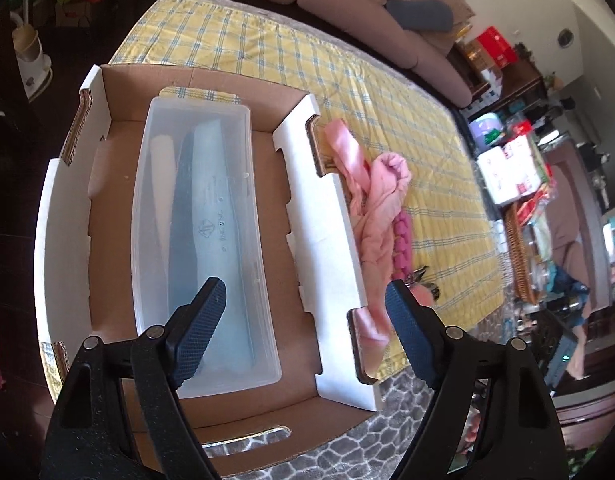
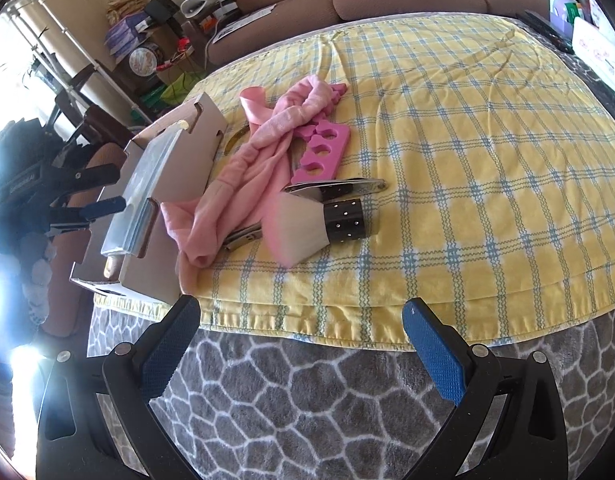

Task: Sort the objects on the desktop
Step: 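Withdraw both grippers from the box and move toward the pink brush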

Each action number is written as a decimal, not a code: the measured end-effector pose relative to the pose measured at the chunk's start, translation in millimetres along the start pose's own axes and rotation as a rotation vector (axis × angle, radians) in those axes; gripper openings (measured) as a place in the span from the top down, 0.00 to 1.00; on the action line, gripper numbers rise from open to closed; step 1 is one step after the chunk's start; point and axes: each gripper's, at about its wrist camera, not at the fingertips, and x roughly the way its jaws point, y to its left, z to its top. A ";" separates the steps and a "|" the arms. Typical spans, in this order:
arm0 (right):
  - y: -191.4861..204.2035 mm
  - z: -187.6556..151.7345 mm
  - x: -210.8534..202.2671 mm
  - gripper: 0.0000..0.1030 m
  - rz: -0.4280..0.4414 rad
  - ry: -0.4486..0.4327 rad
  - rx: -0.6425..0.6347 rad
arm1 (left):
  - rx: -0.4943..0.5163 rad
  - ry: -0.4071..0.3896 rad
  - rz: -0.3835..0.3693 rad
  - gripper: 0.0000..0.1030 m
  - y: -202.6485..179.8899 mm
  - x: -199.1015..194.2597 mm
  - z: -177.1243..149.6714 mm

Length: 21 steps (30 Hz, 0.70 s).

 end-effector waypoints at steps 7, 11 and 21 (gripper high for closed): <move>9.1 0.8 2.9 0.01 -0.015 0.007 -0.038 | 0.024 -0.037 -0.006 0.24 -1.0 -0.9 -10.9; 12.9 2.7 1.7 0.01 -0.013 -0.005 -0.047 | -0.019 -0.049 -0.056 0.25 10.1 -12.8 -9.0; -1.8 12.3 -8.9 0.01 -0.051 -0.062 -0.022 | 0.171 -0.171 -0.067 0.12 -43.9 -77.6 -33.8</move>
